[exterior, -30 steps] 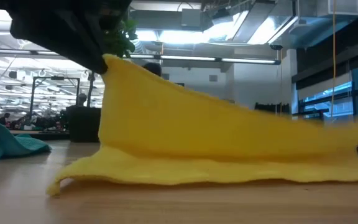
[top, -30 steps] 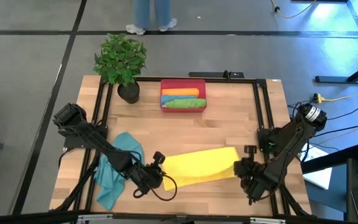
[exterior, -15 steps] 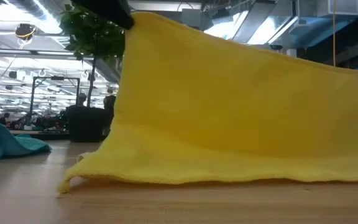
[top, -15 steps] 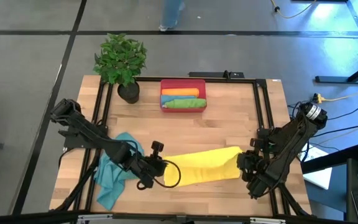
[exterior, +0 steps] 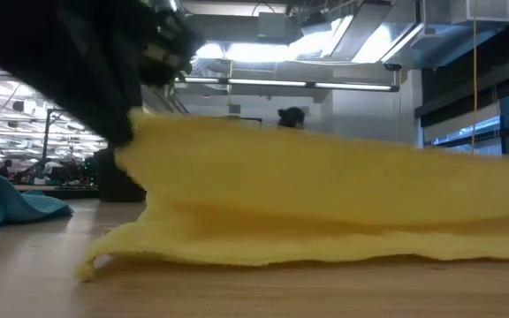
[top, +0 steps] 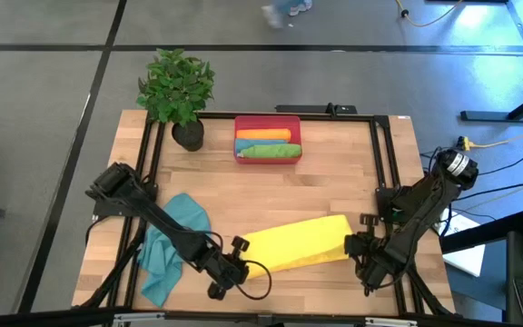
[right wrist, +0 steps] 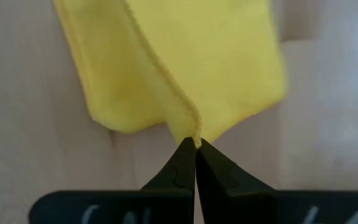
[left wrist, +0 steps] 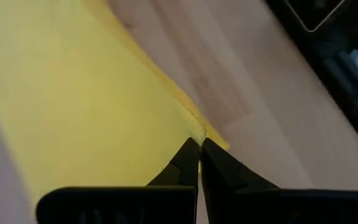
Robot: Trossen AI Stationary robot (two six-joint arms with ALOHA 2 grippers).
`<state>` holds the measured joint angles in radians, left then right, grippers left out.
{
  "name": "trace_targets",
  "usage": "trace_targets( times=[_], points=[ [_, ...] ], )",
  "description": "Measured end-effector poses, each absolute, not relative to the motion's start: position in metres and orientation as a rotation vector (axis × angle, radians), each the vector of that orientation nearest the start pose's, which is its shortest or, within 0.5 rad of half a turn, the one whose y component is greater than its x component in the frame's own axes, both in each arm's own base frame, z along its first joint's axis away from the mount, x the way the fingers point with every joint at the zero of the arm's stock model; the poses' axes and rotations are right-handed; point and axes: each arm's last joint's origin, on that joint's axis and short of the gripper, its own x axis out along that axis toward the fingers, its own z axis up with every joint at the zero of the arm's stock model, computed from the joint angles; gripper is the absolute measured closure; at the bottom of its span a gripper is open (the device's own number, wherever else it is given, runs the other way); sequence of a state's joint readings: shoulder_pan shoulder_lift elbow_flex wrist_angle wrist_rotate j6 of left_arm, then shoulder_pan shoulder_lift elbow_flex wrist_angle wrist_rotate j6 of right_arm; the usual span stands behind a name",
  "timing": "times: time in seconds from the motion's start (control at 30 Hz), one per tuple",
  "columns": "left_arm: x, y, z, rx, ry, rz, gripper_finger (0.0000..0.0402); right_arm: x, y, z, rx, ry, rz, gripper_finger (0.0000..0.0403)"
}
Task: Roll microfiber towels into tight, uniform cylinder then place into a basket
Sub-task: Fold the yellow towel
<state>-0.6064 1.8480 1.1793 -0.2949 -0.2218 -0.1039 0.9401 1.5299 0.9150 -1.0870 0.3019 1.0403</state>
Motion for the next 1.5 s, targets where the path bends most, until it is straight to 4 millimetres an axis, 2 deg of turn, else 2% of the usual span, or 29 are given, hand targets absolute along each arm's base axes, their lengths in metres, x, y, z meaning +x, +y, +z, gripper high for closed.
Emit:
trace_targets(
  times=[0.23, 0.4, 0.6, 0.77, 0.87, 0.97, 1.07, 1.2, 1.4, 1.5],
  points=[
    [0.315, -0.211, 0.153, 0.306, 0.968, -0.335, 0.0399, 0.145, 0.184, 0.157, -0.066, 1.330, -0.172, 0.0391],
    [0.316, -0.211, 0.152, 0.315, 0.969, -0.359, 0.0366, 0.149, 0.190, 0.153, -0.043, 1.286, -0.084, 0.0339],
    [0.316, -0.210, 0.161, 0.320, 0.975, -0.359, 0.0307, 0.151, 0.192, 0.166, -0.056, 1.313, -0.109, 0.0241],
    [0.315, -0.208, 0.191, 0.337, 1.024, -0.294, 0.0283, 0.155, 0.197, 0.191, -0.058, 1.333, -0.145, 0.0203],
    [0.314, -0.204, 0.203, 0.375, 1.000, -0.200, 0.0285, 0.159, 0.200, 0.201, -0.071, 1.267, -0.165, 0.0202],
    [0.318, -0.197, 0.209, 0.415, 0.956, -0.138, 0.0286, 0.164, 0.201, 0.203, -0.072, 1.147, -0.213, 0.0212],
    [0.326, -0.189, 0.213, 0.367, 0.934, -0.187, 0.0287, 0.171, 0.201, 0.201, -0.021, 1.098, -0.212, 0.0228],
    [0.335, -0.182, 0.238, 0.335, 0.790, -0.259, 0.0287, 0.175, 0.202, 0.201, 0.013, 1.102, -0.185, 0.0253],
    [0.334, -0.156, 0.266, 0.363, 0.662, -0.247, 0.0296, 0.177, 0.202, 0.203, -0.077, 1.053, -0.162, 0.0285],
    [0.328, -0.134, 0.256, 0.322, 0.613, -0.198, 0.0307, 0.178, 0.201, 0.204, -0.079, 1.014, -0.190, 0.0296]
  ],
)
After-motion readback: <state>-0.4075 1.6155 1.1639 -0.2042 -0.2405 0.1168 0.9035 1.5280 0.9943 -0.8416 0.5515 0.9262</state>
